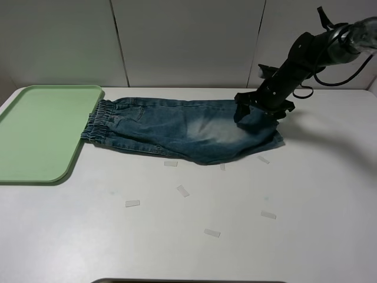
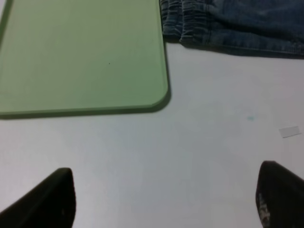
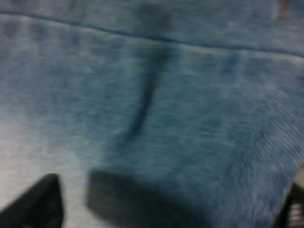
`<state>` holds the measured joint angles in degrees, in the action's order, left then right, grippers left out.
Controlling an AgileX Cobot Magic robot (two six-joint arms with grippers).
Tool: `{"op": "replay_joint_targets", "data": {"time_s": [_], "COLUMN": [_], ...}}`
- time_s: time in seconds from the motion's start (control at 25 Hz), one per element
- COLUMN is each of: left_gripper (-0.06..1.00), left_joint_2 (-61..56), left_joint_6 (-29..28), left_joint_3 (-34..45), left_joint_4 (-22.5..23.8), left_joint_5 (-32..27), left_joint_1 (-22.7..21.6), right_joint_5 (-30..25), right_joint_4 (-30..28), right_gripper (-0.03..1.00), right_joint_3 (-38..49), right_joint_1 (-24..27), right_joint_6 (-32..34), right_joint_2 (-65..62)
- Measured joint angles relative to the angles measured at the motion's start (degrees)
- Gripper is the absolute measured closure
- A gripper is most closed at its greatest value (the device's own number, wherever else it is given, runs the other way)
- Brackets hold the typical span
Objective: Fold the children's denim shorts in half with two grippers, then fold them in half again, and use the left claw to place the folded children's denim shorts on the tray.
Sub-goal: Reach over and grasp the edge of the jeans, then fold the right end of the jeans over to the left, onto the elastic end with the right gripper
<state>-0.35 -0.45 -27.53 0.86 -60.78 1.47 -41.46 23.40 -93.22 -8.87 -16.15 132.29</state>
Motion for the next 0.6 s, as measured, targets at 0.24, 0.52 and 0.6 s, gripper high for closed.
{"op": "replay_joint_targets", "data": {"time_s": [0.24,0.52,0.6], "left_gripper": [0.18,0.18,0.18], "left_joint_2": [0.00,0.00,0.00], "left_joint_6": [0.00,0.00,0.00], "left_joint_3": [0.00,0.00,0.00], "left_joint_4": [0.00,0.00,0.00], "left_joint_5": [0.00,0.00,0.00], "left_joint_1": [0.00,0.00,0.00], "right_joint_5": [-0.01,-1.54,-2.37], "right_joint_4": [-3.55,-17.65,-24.37], "right_gripper": [0.94,0.98,0.98], "right_joint_3": [-0.02,-0.02,-0.02], "right_joint_1": [-1.26,-2.07,-2.21], "right_joint_6": [0.22,6.78,9.44], "right_joint_2": [0.19,-0.94,-2.14]}}
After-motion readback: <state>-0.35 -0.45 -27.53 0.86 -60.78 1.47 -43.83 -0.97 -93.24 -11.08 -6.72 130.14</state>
